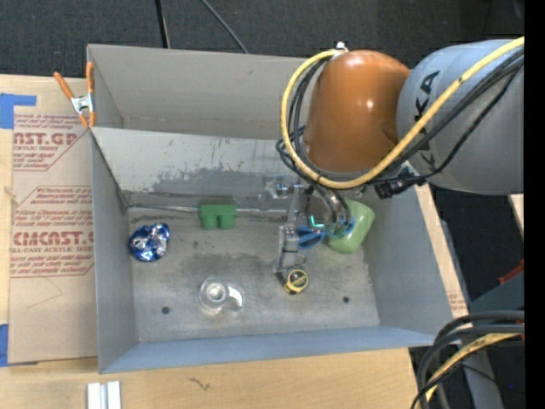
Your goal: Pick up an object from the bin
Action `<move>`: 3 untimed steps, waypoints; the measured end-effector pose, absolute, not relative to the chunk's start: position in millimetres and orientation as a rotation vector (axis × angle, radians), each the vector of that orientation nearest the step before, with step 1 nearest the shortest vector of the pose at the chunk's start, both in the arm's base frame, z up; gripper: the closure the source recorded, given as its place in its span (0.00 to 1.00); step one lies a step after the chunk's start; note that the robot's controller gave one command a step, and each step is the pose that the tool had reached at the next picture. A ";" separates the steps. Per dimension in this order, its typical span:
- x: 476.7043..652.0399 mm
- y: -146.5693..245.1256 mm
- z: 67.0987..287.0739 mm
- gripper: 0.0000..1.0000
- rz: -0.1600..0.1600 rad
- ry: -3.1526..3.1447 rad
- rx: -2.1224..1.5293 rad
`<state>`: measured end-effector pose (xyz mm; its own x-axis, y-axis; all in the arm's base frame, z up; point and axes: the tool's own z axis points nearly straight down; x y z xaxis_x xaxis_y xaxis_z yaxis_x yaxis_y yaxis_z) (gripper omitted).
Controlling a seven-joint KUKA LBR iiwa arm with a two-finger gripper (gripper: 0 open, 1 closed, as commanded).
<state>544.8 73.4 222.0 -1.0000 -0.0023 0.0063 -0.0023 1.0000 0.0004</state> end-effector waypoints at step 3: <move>536.7 115.9 71.0 0.00 -0.003 -3.122 0.363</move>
Offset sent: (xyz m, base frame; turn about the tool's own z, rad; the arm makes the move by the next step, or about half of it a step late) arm -0.0084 0.0421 -0.1508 -0.2298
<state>536.7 115.9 71.0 -0.9734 -0.2292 -0.0017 -0.2292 0.9734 0.0015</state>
